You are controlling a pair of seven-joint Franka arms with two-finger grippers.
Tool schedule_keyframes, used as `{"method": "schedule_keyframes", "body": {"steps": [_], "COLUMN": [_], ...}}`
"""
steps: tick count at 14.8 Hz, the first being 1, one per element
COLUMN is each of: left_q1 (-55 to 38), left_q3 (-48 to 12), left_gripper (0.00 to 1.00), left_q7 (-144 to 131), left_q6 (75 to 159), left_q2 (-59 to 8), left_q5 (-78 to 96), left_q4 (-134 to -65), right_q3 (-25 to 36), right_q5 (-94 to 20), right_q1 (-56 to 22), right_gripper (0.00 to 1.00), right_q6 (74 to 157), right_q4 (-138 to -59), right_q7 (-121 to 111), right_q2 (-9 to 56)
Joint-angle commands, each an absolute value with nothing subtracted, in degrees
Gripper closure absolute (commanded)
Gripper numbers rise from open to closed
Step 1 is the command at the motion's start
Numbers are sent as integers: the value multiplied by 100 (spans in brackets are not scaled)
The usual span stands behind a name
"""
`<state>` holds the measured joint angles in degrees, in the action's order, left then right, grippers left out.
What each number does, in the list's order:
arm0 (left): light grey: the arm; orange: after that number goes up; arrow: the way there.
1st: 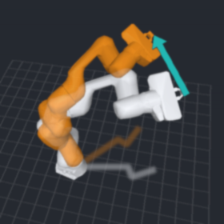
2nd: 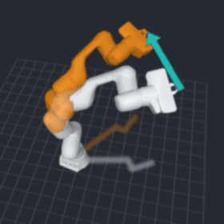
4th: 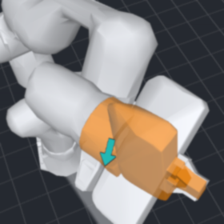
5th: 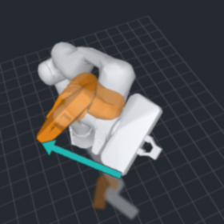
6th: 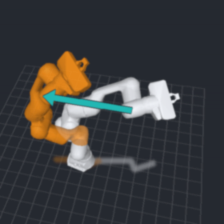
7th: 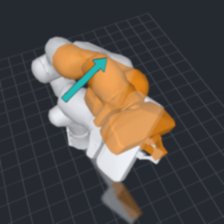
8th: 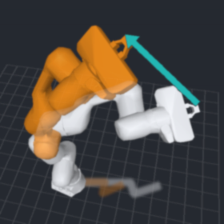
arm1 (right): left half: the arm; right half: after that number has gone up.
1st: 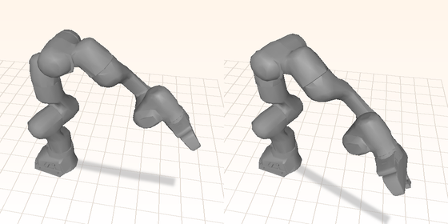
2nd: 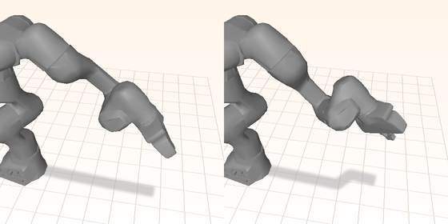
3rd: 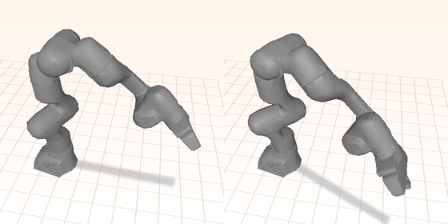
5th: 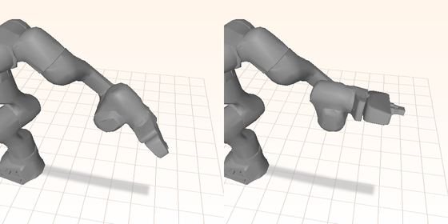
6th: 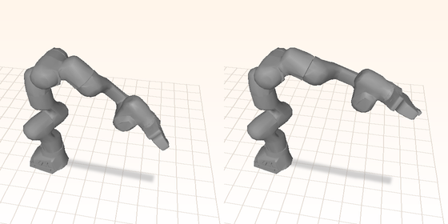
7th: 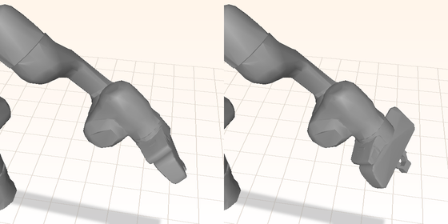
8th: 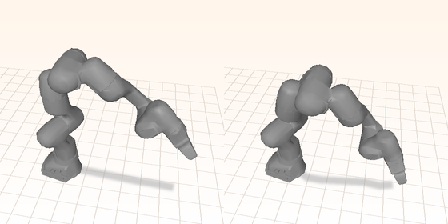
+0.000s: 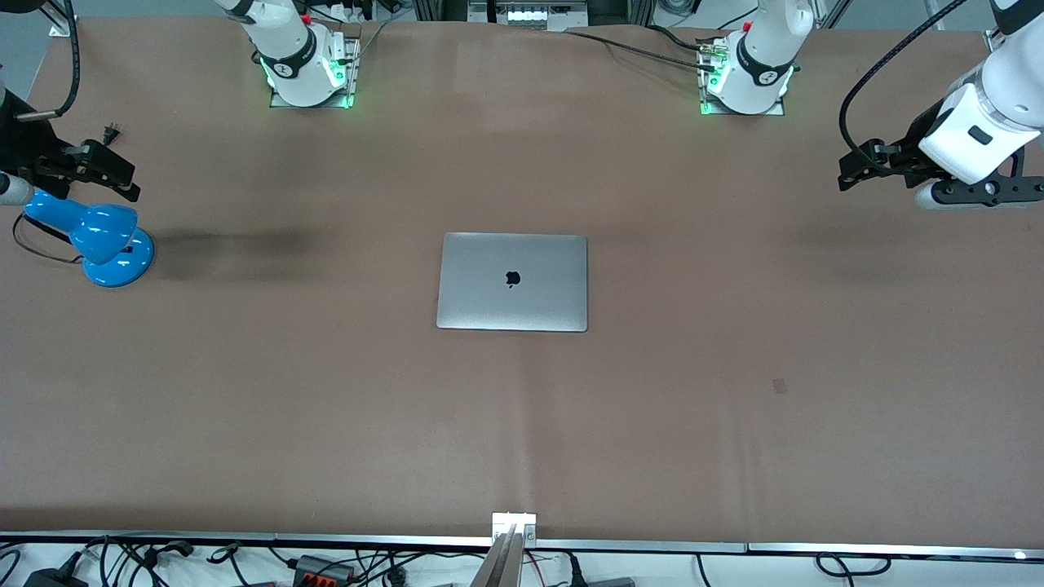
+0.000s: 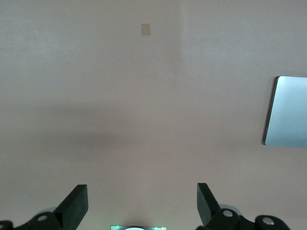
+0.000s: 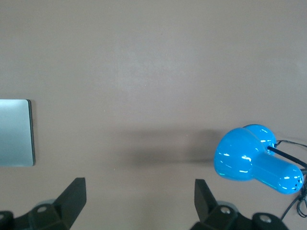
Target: Close laptop with both arms from behind
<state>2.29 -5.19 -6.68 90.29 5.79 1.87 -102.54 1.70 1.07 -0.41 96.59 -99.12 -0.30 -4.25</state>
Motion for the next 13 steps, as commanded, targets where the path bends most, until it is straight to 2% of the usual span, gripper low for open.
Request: {"method": "schedule_keyframes", "body": {"steps": [1, 13], "left_q1": [167, 185], "left_q3": [-413, -413], "left_gripper": [0, 0], "left_q7": [-589, -606], "left_q6": [8903, 8895], "left_q2": [580, 571], "left_q5": [264, 352], "left_q4": [-10151, -10151], "right_q3": [114, 45], "right_q5": [141, 132], "right_q1": [9, 157], "right_gripper": [0, 0], "right_q6": [9773, 9809], "right_q4": [-9914, -9896], "right_q7": [-114, -105], "right_q2": [-396, -352]}}
